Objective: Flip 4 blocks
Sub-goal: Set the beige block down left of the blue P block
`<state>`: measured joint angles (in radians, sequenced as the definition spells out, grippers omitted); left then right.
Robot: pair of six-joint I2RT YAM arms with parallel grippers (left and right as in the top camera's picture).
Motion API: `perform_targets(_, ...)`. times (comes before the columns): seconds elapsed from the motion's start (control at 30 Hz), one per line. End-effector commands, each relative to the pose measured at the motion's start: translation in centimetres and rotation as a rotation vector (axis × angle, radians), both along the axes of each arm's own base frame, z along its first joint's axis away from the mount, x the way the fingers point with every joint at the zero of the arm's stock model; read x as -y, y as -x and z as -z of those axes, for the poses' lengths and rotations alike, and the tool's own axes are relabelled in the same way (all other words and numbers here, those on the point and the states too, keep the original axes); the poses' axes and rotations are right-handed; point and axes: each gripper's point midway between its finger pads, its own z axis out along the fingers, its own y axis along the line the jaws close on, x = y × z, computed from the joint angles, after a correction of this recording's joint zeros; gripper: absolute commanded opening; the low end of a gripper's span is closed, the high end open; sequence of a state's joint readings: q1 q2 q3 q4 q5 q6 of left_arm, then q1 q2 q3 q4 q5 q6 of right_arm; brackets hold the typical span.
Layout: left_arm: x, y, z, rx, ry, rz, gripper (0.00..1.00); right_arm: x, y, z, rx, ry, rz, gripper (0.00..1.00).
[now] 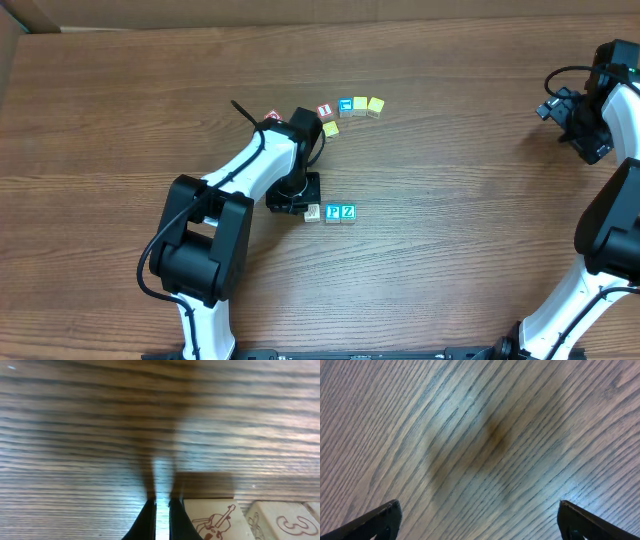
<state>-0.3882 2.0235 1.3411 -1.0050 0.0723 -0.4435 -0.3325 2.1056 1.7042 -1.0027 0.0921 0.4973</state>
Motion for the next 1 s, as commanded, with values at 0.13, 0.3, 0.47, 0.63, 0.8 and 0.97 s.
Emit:
perform_targets(0.13,0.9,0.1,0.3,0.002,0.014,-0.001,0.04,0.1,-0.7,-1.0,0.03,0.01,-0.002,1.0)
perform_targets(0.3,0.9,0.0,0.3,0.006,0.017,-0.001,0.04,0.1,-0.7,-1.0,0.03,0.01,-0.003,1.0)
perform_targets(0.47,1.0,0.1,0.3,0.006,0.017,0.002,0.04,0.1,-0.7,-1.0,0.03,0.01,-0.002,1.0)
perform_targets(0.63,1.4,0.3,0.3,0.003,0.022,0.011,0.04,0.1,-0.7,-1.0,0.03,0.01,-0.003,1.0)
perform_targets(0.8,1.9,0.4,0.3,0.004,0.027,0.023,0.04,0.1,-0.7,-1.0,0.03,0.01,-0.002,1.0)
perform_targets(0.97,1.8,0.4,0.3,0.005,0.025,0.034,0.04,0.1,-0.7,-1.0,0.03,0.01,-0.003,1.0)
